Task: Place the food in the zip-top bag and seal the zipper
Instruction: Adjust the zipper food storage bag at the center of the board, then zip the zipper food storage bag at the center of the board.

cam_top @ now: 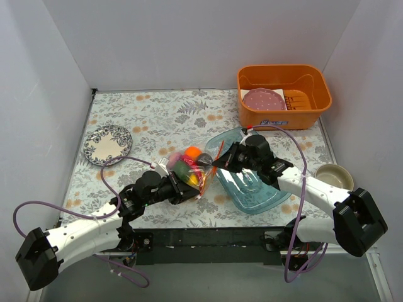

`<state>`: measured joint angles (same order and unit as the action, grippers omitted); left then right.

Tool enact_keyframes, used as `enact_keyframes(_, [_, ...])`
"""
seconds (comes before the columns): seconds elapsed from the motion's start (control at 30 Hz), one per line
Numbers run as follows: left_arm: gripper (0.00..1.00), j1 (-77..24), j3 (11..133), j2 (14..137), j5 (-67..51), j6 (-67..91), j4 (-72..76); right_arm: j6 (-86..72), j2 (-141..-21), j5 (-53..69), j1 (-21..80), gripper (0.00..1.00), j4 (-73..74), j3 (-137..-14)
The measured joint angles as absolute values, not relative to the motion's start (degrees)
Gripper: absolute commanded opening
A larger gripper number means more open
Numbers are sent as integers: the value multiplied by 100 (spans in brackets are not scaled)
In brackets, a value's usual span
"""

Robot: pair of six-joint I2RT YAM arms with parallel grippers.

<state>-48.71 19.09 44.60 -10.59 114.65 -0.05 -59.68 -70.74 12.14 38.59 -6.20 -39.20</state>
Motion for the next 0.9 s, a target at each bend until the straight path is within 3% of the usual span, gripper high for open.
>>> enact_keyframes(0.1, [0, -4880, 1911, 4475, -1024, 11465, 25, -5964, -7074, 1214, 3859, 2, -620, -3920])
enact_keyframes(0.13, [0, -4882, 1911, 4482, -1015, 11463, 32, -5955, -7072, 1214, 3859, 6, -617, -3920])
enact_keyframes(0.17, [0, -4884, 1911, 4493, -1009, 11465, 30, -5942, -7065, 1212, 3859, 14, -613, -3920])
enact_keyframes(0.2, [0, -4884, 1911, 4499, -1004, 11465, 27, -5916, -7048, 1201, 3859, 32, -578, -3920])
enact_keyframes(0.23, [0, -4884, 1911, 4508, -1002, 11465, 23, -5870, -7015, 1181, 3859, 41, -506, -3920])
enact_keyframes(0.27, [0, -4884, 1911, 4508, -1000, 11465, 16, -5865, -6973, 1162, 3859, 56, -419, -3922])
enact_keyframes(0.33, [0, -4888, 1922, 4501, -969, 11467, -43, -5708, -6825, 1057, 3859, 63, -58, -3966])
enact_keyframes(0.6, [0, -4888, 2206, 4272, -674, 11375, -696, -5577, -5671, 867, 3924, 65, 902, -4010])
enact_keyframes(0.9, [0, -4895, 2390, 4335, -499, 11177, -996, -6300, -5907, 930, 5463, 55, 613, -3752])
